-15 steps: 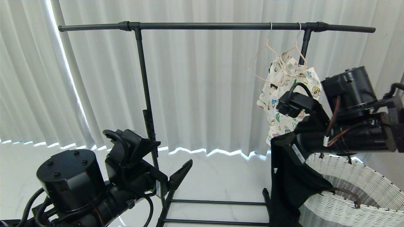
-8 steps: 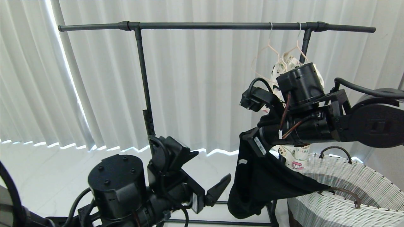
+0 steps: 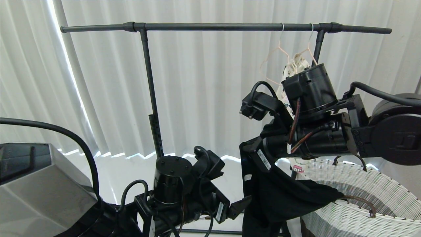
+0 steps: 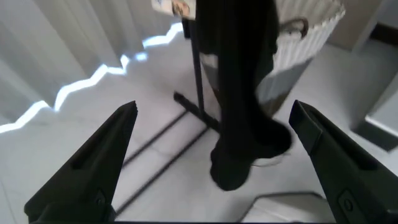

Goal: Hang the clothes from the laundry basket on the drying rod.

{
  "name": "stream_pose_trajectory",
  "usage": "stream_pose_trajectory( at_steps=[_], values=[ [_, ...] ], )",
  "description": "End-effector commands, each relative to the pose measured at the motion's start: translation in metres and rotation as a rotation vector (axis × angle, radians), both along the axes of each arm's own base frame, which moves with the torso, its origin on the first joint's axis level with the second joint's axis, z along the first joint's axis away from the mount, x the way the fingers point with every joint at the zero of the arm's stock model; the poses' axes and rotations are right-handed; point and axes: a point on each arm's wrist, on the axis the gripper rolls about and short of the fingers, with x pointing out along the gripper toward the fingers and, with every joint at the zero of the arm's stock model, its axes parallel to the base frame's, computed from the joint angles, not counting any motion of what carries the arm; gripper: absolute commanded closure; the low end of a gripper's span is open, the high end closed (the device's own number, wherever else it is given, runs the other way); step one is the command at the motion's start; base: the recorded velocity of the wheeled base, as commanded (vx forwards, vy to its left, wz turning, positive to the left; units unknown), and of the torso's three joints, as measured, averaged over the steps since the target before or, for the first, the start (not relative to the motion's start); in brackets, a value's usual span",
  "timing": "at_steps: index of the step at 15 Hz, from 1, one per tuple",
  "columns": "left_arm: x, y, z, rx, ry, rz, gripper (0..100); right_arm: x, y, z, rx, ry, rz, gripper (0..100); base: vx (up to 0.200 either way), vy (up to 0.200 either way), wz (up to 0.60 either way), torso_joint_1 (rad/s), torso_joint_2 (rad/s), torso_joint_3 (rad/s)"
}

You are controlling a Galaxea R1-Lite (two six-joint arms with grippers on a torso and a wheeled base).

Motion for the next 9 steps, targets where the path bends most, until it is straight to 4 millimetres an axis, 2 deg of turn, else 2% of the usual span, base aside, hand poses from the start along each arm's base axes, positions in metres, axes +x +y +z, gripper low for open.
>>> stream_pose_trajectory(
  at_steps=[1,5,9],
  values=[
    [0.008,-0.005,-0.002,0.009,0.022,-0.014,0,-0.005,0.001,0.004,0.01,-0.007,0.012,100,0.0,0.0,0.0,0.0,0.0,0.0],
    [0.008,-0.019,-0.004,0.033,0.067,-0.061,0,-0.011,0.0,0.01,0.024,-0.018,0.024,100,0.0,0.0,0.0,0.0,0.0,0.0],
    [0.019,-0.015,-0.03,0.104,0.109,0.022,0,-0.017,-0.003,0.017,0.043,-0.027,0.029,100,0.0,0.0,0.0,0.0,0.0,0.0]
  ],
)
